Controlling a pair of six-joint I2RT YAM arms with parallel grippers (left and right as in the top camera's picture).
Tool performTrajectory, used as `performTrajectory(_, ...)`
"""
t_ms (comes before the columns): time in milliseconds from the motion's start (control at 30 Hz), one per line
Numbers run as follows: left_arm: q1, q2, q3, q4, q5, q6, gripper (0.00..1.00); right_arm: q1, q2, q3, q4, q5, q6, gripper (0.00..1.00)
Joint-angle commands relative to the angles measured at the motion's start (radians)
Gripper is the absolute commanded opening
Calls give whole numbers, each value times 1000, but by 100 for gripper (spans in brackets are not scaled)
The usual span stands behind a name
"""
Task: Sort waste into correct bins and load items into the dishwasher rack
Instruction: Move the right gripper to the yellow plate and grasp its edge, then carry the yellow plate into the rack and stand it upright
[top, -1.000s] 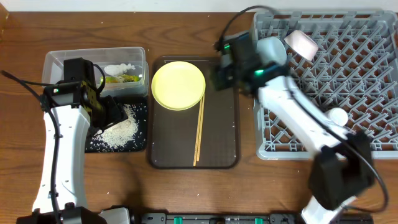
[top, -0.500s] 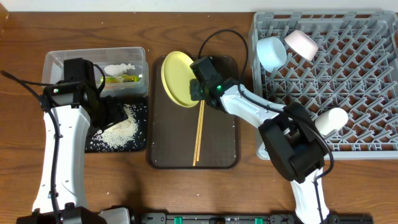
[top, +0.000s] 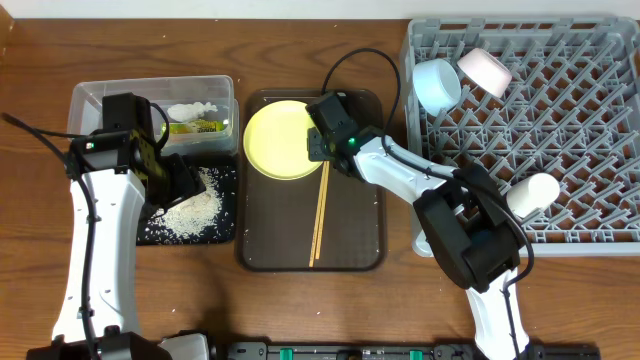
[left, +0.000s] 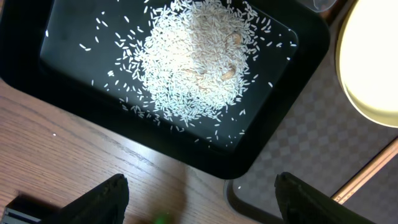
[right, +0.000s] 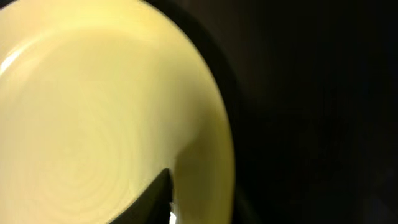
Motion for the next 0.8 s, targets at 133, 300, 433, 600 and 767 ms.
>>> performTrajectory(133,0,-7,-4,-3,-19,-2,78,2,10,1,5,20,13,1)
performTrajectory(300,0,-7,-4,-4,-19,-2,78,-5,-7,3,17,92,13,1)
performTrajectory(433,0,-7,-4,-6,-19,-2,78,-31,-98,3,25,132,-64,1)
performTrajectory(600,0,-7,-4,-6,-19,-2,78,-74,-283,3,2,187,-222,1)
performTrajectory(767,0,-7,-4,-6,-19,-2,78,-149,-470,3,-110,245,-411,1)
